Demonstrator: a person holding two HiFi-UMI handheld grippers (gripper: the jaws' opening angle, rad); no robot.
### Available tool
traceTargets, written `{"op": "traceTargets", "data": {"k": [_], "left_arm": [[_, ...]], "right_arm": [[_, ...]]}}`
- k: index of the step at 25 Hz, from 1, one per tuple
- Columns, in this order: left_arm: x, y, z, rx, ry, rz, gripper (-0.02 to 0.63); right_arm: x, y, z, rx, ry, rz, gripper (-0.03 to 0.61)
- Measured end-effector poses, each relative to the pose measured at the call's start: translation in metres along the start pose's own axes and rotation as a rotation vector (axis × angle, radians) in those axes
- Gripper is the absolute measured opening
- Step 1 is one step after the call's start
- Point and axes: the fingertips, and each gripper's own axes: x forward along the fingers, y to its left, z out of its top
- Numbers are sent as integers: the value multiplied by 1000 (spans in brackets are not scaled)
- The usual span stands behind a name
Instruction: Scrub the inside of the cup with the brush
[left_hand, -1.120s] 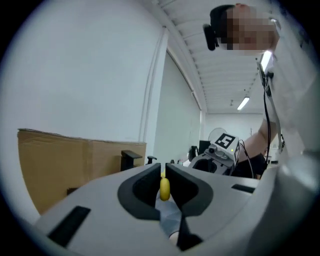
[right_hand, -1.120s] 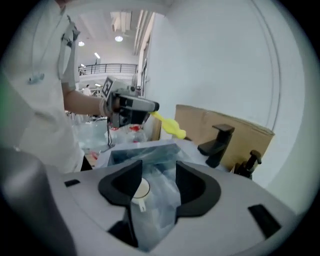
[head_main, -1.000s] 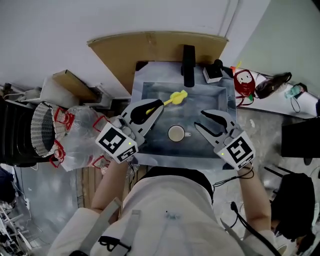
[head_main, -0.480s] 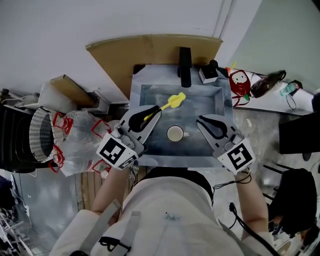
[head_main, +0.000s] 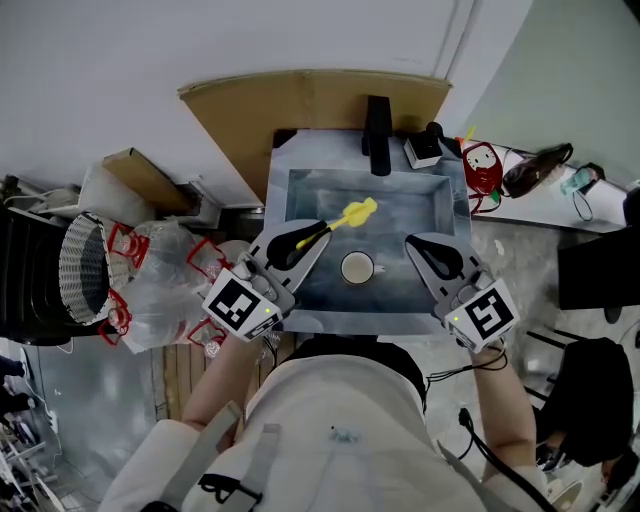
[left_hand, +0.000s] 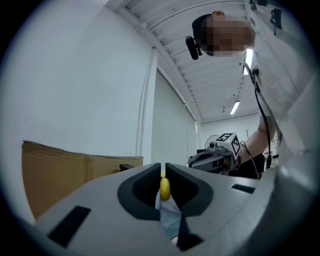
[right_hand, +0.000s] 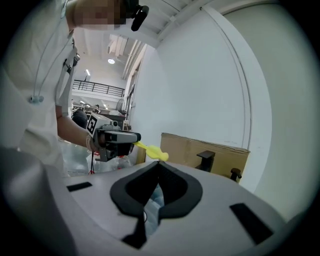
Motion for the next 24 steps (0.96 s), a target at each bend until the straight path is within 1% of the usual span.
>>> {"op": "traceTargets", "data": {"k": [8,14,24], "left_arm": [[-3,6,1,-6,-10,-8,34],[-4,10,2,-8,-6,-16,34],[-9,13,-3,-15,7,-30,34]], "right_arm": [[5,-1,0,36,7,-5,15],[10,-1,2,52,-2,12,15],[19,4,1,53,11,23,15]]}}
